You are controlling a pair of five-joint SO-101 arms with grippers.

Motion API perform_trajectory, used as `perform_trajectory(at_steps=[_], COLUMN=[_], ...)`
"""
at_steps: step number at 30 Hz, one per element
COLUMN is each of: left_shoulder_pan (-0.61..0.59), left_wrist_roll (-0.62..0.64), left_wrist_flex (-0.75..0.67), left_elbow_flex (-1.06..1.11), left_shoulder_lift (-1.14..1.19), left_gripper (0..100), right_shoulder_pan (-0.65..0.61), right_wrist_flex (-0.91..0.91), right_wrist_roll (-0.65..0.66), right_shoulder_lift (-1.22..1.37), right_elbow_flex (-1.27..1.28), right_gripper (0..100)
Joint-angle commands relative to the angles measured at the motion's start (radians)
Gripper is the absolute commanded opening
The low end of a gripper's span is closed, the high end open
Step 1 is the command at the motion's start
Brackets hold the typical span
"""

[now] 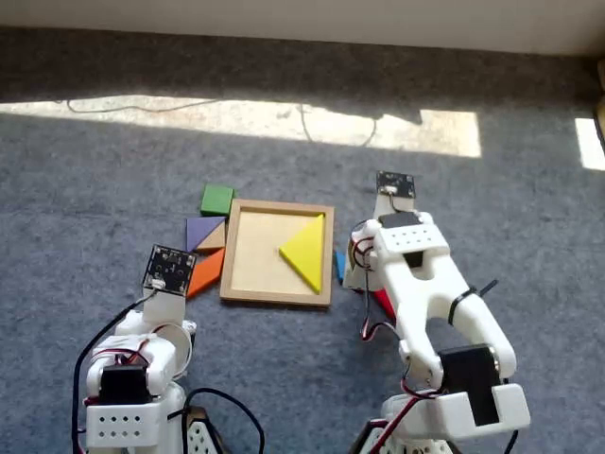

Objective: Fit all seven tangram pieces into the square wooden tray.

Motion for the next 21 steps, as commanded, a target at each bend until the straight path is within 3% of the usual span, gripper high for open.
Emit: perform_trajectory(at_steps=[1,11,21], left_shoulder_pan=[-0.005,-0.005,-0.005], left_wrist_roll=[-0.006,-0.006,-0.006], left_wrist_flex=[0.003,0.003,0.003], left_elbow_flex=[0.019,0.019,0.019], left_shoulder_lift=[-0.035,-0.035,-0.035], left_gripper=[1,1,1], right_shoulder_pan=[-0.008,0.033,0.045], right_wrist_flex=[-0.013,-0.030,-0.062], right_wrist_roll=[-0.028,-0.023,-0.021], right_shoulder_lift=[0.024,0.114,0.113], right_elbow_flex=[-0.081,-0.127,-0.122], right_gripper=[47.2,46.9,32.4])
